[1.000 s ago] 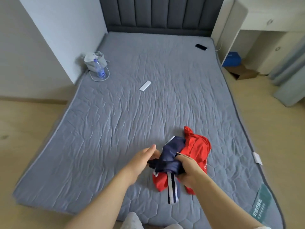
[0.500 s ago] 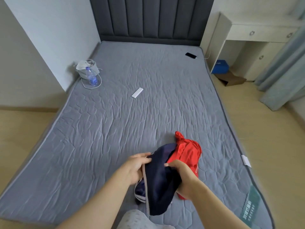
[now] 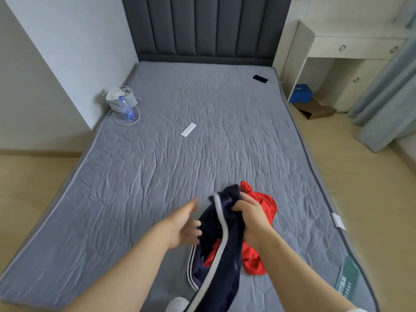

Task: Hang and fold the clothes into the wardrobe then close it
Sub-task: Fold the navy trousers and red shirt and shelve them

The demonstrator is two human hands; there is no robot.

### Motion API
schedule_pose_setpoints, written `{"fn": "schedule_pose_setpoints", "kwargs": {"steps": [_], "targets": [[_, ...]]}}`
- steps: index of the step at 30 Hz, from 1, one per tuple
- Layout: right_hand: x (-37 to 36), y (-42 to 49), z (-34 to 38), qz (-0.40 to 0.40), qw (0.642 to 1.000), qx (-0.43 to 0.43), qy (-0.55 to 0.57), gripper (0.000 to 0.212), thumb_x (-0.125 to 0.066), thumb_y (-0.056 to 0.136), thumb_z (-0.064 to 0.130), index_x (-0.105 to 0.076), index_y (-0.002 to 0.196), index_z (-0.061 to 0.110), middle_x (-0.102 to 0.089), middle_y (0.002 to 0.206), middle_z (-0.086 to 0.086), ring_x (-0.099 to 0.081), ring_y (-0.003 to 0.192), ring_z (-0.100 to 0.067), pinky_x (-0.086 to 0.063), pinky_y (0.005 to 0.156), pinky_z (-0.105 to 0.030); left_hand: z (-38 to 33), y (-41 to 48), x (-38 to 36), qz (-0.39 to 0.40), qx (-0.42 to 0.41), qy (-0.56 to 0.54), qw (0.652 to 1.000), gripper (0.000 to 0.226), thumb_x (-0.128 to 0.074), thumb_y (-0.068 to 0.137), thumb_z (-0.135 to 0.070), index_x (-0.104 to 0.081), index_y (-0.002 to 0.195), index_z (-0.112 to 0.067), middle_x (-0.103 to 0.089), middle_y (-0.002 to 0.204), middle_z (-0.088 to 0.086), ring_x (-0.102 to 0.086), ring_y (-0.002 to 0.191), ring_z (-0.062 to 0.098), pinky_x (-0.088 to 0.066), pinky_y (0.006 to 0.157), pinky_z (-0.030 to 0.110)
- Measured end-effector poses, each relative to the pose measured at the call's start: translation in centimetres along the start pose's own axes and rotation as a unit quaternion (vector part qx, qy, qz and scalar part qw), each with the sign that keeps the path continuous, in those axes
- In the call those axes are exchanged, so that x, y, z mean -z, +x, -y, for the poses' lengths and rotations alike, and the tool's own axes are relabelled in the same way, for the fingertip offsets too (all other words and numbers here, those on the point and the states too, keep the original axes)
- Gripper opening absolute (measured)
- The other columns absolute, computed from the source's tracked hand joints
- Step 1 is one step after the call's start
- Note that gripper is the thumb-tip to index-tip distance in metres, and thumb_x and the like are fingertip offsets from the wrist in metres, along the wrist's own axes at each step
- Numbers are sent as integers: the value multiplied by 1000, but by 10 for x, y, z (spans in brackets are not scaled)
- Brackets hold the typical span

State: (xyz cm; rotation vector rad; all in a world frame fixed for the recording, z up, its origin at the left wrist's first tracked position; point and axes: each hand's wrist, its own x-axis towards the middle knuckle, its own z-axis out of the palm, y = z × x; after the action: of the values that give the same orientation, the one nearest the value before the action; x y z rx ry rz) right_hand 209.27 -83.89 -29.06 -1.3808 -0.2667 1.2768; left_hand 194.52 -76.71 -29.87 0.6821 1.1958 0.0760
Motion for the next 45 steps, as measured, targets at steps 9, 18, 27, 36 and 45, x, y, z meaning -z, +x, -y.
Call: {"fn": "schedule_pose_setpoints", "kwargs": {"steps": [9,18,27,36,45], "targets": [[16,-13,-5,48,976,-208,43,32,-48,88,30,-65,80,5,-63,73,-11,-58,68,-21,-49,69,-28,-9,1,-22,109,-52,-122,985,50,-36,93,-7,-69,57,6,-64,56,18,-63,47,24,-50,47,23],[30,10,-14,-31,976,-203,74,26,-48,89,8,-62,103,-9,-67,99,-23,-66,90,-35,-52,72,-35,-13,-12,-15,260,-41,298,918,11,-62,80,-21,-69,87,-16,-69,85,0,-65,81,12,-50,83,26],[6,-4,-18,158,969,-181,-50,40,-34,77,-4,-71,90,7,-69,85,-12,-66,78,-25,-51,69,-30,5,19,-17,-56,27,-116,991,28,-56,92,-29,-62,97,-3,-65,79,17,-61,73,28,-48,61,31],[19,10,-14,-25,969,-231,87,49,-57,86,49,-63,93,1,-67,91,-20,-69,70,-34,-56,57,-41,-30,-22,-14,64,-205,71,974,29,-41,76,12,-63,83,-4,-58,62,8,-55,52,15,-42,48,17],[-1,16,6,9,995,-98,15,25,-47,82,-6,-63,100,-2,-65,98,-28,-63,93,-42,-47,94,-51,-32,-25,-5,38,-93,197,975,57,-32,89,-66,-66,89,-19,-70,86,0,-64,82,13,-47,77,27]]}}
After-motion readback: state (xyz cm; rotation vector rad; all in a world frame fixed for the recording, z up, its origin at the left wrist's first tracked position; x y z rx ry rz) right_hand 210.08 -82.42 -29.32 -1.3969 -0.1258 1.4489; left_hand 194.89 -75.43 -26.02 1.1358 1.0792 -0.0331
